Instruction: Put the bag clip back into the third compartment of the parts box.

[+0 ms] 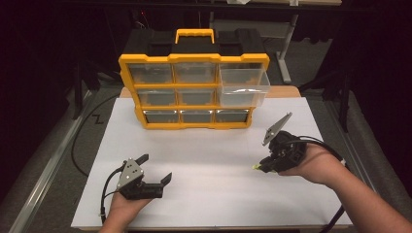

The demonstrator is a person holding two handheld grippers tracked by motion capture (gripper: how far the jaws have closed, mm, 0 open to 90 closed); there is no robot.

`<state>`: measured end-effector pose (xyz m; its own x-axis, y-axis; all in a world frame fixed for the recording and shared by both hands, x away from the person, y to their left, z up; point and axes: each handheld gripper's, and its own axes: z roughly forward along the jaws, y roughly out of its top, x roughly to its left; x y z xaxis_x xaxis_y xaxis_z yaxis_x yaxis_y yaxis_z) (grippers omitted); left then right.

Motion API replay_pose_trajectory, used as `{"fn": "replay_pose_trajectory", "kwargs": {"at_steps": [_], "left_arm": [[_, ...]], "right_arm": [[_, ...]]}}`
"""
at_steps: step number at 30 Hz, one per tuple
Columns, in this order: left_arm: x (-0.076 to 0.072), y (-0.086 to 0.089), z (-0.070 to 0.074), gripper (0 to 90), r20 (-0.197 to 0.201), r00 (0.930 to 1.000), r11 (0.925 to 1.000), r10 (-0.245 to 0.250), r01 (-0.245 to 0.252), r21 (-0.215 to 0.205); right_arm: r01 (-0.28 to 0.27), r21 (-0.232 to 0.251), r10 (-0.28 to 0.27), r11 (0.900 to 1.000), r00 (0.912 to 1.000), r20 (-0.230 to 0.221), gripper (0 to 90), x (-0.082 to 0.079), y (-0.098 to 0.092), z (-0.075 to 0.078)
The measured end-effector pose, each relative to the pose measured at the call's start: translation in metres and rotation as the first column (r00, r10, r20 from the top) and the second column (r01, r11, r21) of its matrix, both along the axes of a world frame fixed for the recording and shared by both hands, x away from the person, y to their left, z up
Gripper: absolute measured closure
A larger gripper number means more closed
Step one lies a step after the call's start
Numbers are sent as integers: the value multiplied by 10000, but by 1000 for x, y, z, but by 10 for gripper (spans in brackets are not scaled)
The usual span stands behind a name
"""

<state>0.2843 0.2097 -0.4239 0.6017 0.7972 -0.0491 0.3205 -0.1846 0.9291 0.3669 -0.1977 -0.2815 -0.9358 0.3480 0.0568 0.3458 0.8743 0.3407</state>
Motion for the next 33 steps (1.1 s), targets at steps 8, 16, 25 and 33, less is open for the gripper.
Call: {"fn": "replay_pose_trajectory", "kwargs": {"at_steps": [8,16,25,33], "left_arm": [[2,-1,-1,3,-16,9999,9998,-164,164,62],[1,-1,-1,3,0,9998,9998,-173,173,73],[0,-1,-1,3,31,9997,9997,-235,235,55],[0,0,0,3,92,9997,9997,-226,226,1]], "right_arm": [[-174,108,174,9998,9998,-1,791,2,3,23],[-400,30,400,9992,9992,-9,791,4,4,42],[-408,10,408,9992,9991,111,791,6,5,71],[-464,-169,470,9988,9984,325,792,8,9,94]]}}
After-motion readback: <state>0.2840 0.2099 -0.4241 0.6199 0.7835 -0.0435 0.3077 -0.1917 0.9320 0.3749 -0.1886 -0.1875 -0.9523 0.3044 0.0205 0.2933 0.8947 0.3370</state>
